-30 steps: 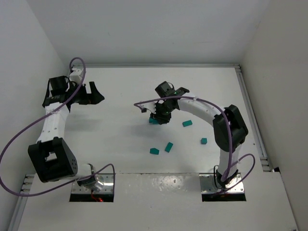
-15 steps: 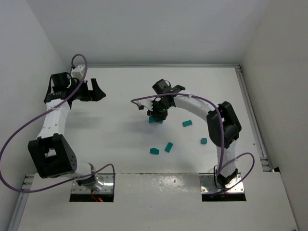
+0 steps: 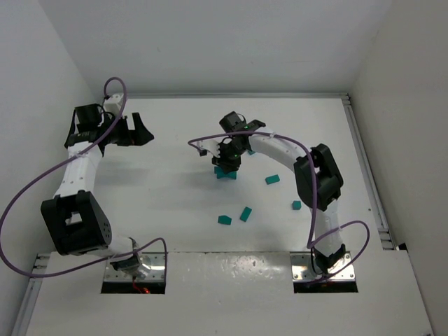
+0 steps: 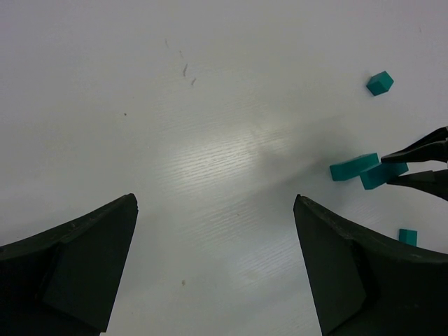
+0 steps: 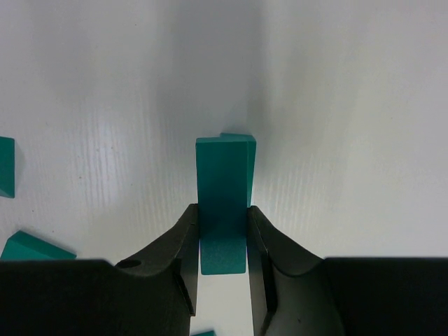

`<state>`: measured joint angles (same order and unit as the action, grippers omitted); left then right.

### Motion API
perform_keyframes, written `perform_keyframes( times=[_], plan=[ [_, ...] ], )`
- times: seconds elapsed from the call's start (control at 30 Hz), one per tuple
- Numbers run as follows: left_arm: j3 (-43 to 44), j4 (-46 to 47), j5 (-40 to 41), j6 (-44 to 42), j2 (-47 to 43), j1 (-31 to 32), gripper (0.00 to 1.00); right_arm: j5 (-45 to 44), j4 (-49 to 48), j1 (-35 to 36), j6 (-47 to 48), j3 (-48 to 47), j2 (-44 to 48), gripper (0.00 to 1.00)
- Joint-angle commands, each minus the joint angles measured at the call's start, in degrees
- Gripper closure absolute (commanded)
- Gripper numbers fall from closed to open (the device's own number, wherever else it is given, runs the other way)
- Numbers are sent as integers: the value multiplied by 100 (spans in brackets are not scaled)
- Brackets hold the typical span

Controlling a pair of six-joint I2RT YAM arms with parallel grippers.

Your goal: Build the wood block tower

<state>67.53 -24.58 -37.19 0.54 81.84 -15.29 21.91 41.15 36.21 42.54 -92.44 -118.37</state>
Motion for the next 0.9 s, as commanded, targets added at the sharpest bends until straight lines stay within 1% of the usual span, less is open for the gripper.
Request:
perform_keyframes(
  times=[0.0,0.33,0.87],
  plan=[
    [226,181,-95,26,25,61,0,200,43,-43,131,-291,-90,93],
    [226,181,-95,78,77,61,0,243,16,-114,201,-195,-143,90],
    [279,234,-148,78,182,61,0,331,-1,-167,202,-204,-275,90]
  ],
)
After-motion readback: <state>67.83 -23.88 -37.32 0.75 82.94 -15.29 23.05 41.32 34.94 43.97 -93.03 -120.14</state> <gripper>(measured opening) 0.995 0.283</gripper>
